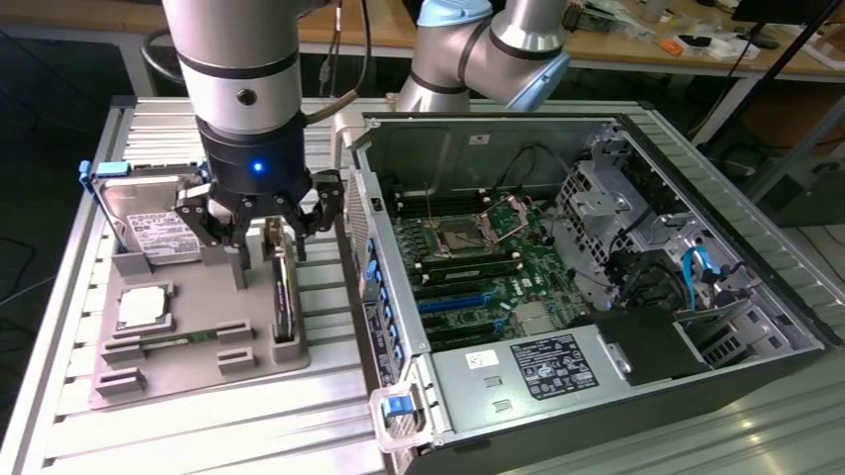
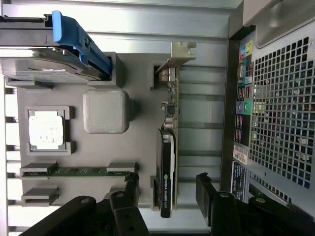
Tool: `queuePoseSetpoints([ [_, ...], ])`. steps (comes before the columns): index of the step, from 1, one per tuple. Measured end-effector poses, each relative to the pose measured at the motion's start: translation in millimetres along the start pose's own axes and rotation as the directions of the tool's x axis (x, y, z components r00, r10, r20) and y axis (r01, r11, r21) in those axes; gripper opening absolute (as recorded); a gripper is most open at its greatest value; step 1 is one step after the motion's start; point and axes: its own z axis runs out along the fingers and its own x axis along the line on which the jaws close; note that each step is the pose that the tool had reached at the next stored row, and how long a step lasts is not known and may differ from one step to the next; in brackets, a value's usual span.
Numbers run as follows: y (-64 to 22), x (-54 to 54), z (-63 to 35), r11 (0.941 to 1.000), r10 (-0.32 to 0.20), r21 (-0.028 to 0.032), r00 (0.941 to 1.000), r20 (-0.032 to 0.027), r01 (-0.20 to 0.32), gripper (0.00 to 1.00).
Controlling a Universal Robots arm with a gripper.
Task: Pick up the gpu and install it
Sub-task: 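Pick up the gpu and move the gpu toward the slot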
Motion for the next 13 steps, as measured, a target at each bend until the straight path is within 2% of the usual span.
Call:
queuePoseSetpoints([
  [2, 0.0, 0.0, 2.7, 0.9998, -0.017, -0.0004, 0.9998, 0.0001, 0.017, 0.59],
  [7, 0.1, 0.2, 11.8, 0.9999, -0.013, -0.0004, 0.9999, -0.0001, 0.013, 0.59],
  [13, 0.1, 0.4, 18.3, 0.9978, 0.066, 0.0018, 0.9978, -0.0006, -0.066, 0.59],
])
